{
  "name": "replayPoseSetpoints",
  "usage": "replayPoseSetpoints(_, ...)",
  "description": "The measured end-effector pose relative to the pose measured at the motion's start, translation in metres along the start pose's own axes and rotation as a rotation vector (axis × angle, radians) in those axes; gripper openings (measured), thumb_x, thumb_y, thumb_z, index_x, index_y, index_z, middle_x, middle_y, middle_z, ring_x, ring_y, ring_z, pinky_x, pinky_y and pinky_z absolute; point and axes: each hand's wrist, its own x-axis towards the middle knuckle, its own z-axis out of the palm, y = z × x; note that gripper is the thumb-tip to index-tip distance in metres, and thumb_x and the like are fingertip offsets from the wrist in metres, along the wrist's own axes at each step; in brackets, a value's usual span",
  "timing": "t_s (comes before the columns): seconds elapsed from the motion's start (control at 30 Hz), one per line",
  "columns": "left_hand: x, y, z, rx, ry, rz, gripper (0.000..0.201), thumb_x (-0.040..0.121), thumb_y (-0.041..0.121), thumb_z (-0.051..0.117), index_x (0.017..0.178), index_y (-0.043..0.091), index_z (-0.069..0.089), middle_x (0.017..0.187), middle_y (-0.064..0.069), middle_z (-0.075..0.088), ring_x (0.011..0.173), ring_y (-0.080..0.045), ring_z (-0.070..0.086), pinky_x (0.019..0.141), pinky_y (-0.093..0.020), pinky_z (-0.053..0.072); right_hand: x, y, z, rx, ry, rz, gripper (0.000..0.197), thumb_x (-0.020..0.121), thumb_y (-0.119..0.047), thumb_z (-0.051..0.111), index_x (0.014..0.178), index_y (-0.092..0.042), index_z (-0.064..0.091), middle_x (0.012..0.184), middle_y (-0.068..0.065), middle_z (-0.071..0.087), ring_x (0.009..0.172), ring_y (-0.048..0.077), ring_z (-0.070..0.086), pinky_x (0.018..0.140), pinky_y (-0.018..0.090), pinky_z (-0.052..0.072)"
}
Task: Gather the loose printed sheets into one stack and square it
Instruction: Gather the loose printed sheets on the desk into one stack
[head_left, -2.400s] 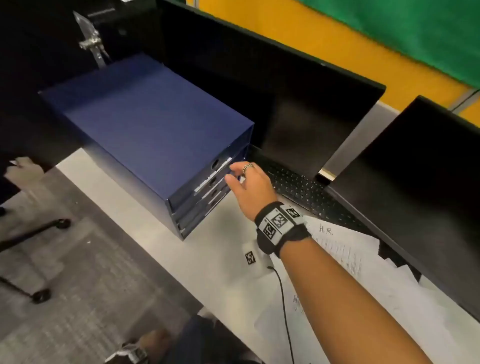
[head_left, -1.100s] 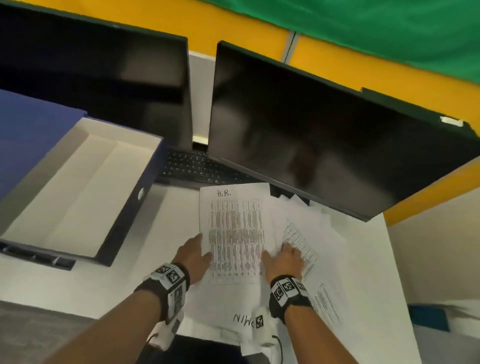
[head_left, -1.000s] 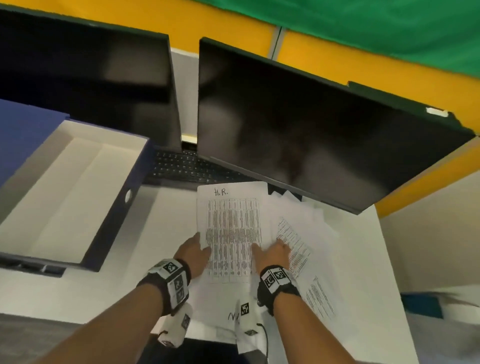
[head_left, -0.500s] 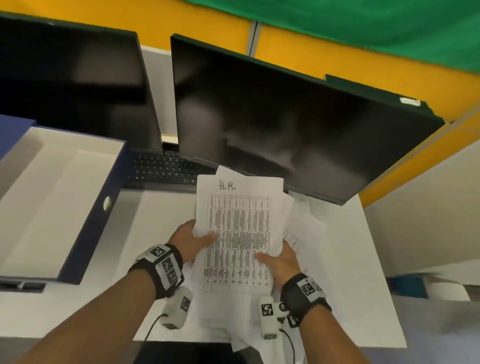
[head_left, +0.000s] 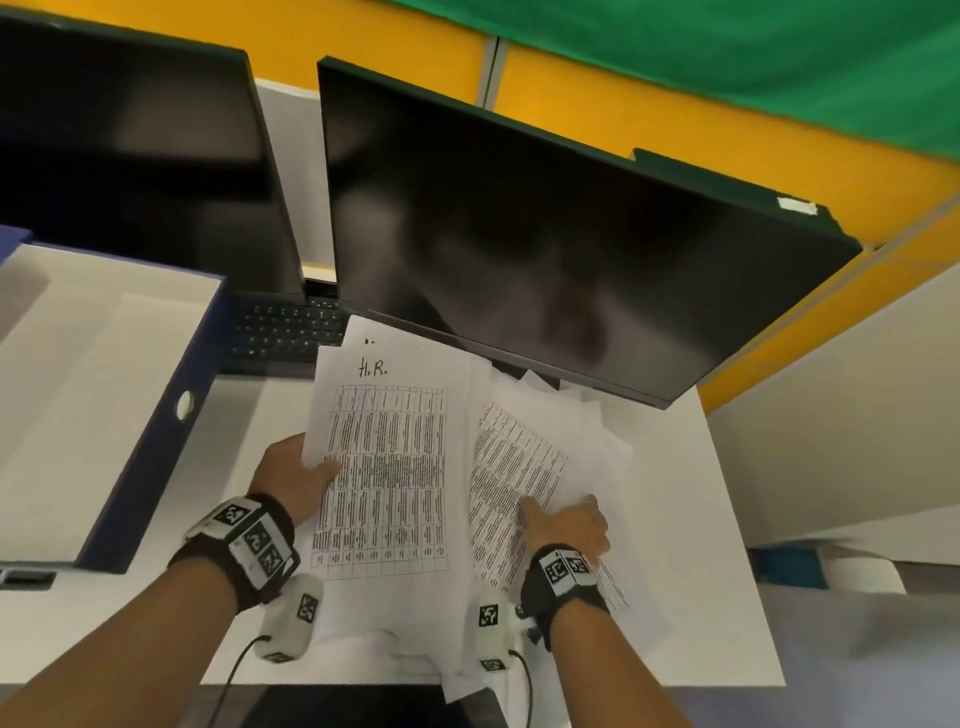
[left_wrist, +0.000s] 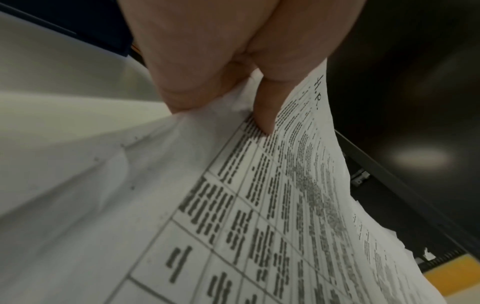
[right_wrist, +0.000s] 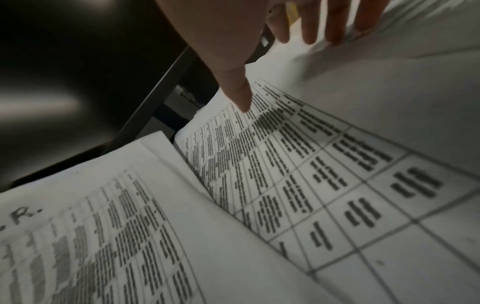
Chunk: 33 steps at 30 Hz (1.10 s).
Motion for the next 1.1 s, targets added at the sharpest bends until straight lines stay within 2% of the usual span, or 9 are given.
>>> replayPoseSetpoints(0.17,-0.001,0.000,-0.004,0.017,-0.012,0.014,0.032,0.094,0.013,0.064,0.125,0.007,0.062,0.119,-0.010,0.068,0.094,-0.023,0.060,0.091,-0.040,0.049,-0.003,-0.017,0.013,-0.112,-0.086,-0.142,0.129,0.064,-0.063,0.077,0.154,-0.012,0.001,0.160,0.010,0.013,0.145,0.033,0.015,0.117,0.051,0.020)
replayPoseSetpoints(0.3,0.000,0.000,-0.010,-0.013,-0.016,0.012,0.030,0.094,0.012,0.063,0.124,0.010,0.063,0.118,-0.008,0.068,0.095,-0.023,0.061,0.087,-0.036,0.049,-0.006,-0.028,0.019,-0.309,-0.118,-0.112,0.141,0.058,-0.065,0.080,0.153,-0.007,-0.006,0.159,0.015,0.009,0.144,0.036,0.015,0.116,0.051,0.023)
replayPoseSetpoints(0.5,0.002,0.002,-0.013,-0.032,0.010,-0.003,0.029,0.093,0.010,0.065,0.122,0.010,0.064,0.117,-0.009,0.069,0.104,-0.027,0.064,0.092,-0.039,0.051,-0.005,-0.046,0.021,-0.158,-0.205,-0.041,0.137,0.068,-0.039,0.086,0.151,-0.005,-0.018,0.154,0.022,0.023,0.138,0.033,0.035,0.109,0.042,0.037)
replayPoseSetpoints(0.6,0.003,-0.003,-0.013,-0.022,0.022,-0.018,0.029,0.093,0.010,0.065,0.122,0.009,0.064,0.117,-0.008,0.069,0.103,-0.028,0.064,0.092,-0.039,0.051,-0.015,-0.049,0.010,-0.017,-0.235,-0.052,0.113,0.078,-0.026,0.080,0.153,-0.003,-0.002,0.152,0.018,0.035,0.136,0.031,0.041,0.107,0.035,0.038)
replayPoseSetpoints(0.7,0.003,-0.009,-0.015,0.011,0.046,-0.032,0.027,0.091,0.008,0.067,0.118,0.009,0.065,0.108,-0.002,0.067,0.097,-0.025,0.062,0.087,-0.035,0.051,-0.031,-0.049,-0.018,0.031,-0.141,-0.167,0.085,0.082,-0.022,0.076,0.149,-0.004,0.026,0.145,0.017,0.045,0.131,0.032,0.046,0.104,0.033,0.041)
replayPoseSetpoints(0.83,0.005,-0.015,-0.015,0.085,0.007,-0.042,0.027,0.084,0.004,0.073,0.109,0.014,0.068,0.101,-0.001,0.068,0.090,-0.023,0.065,0.081,-0.032,0.052,-0.050,-0.061,-0.077,0.001,0.018,-0.452,0.044,0.085,-0.023,0.073,0.123,-0.009,0.056,0.112,0.013,0.067,0.100,0.031,0.065,0.086,0.037,0.055)
replayPoseSetpoints(0.93,0.010,-0.014,-0.009,0.132,-0.014,-0.048,0.019,0.082,0.008,0.074,0.098,0.017,0.068,0.097,-0.002,0.072,0.087,-0.023,0.068,0.081,-0.032,0.055,-0.064,-0.082,-0.127,0.067,0.143,-0.641,0.042,0.085,-0.023,0.074,0.119,-0.005,0.056,0.099,0.008,0.063,0.088,0.022,0.060,0.074,0.028,0.048)
replayPoseSetpoints(1.03,0.012,-0.009,-0.001,0.165,-0.060,-0.036,0.028,0.087,0.019,0.070,0.114,0.011,0.066,0.111,-0.005,0.070,0.097,-0.025,0.067,0.089,-0.034,0.053,-0.071,-0.099,-0.168,0.357,0.168,-0.810,0.043,0.080,-0.018,0.078,0.117,-0.005,0.061,0.102,-0.004,0.062,0.093,0.010,0.061,0.070,0.016,0.048)
replayPoseSetpoints(1.1,0.014,-0.010,0.005,0.152,-0.123,-0.037,0.034,0.093,0.024,0.063,0.123,0.008,0.061,0.120,-0.005,0.066,0.107,-0.027,0.063,0.094,-0.034,0.049,-0.066,-0.104,-0.176,0.533,0.088,-0.848,0.043,0.079,-0.014,0.079,0.119,-0.013,0.063,0.108,-0.009,0.067,0.095,0.001,0.065,0.077,0.011,0.051)
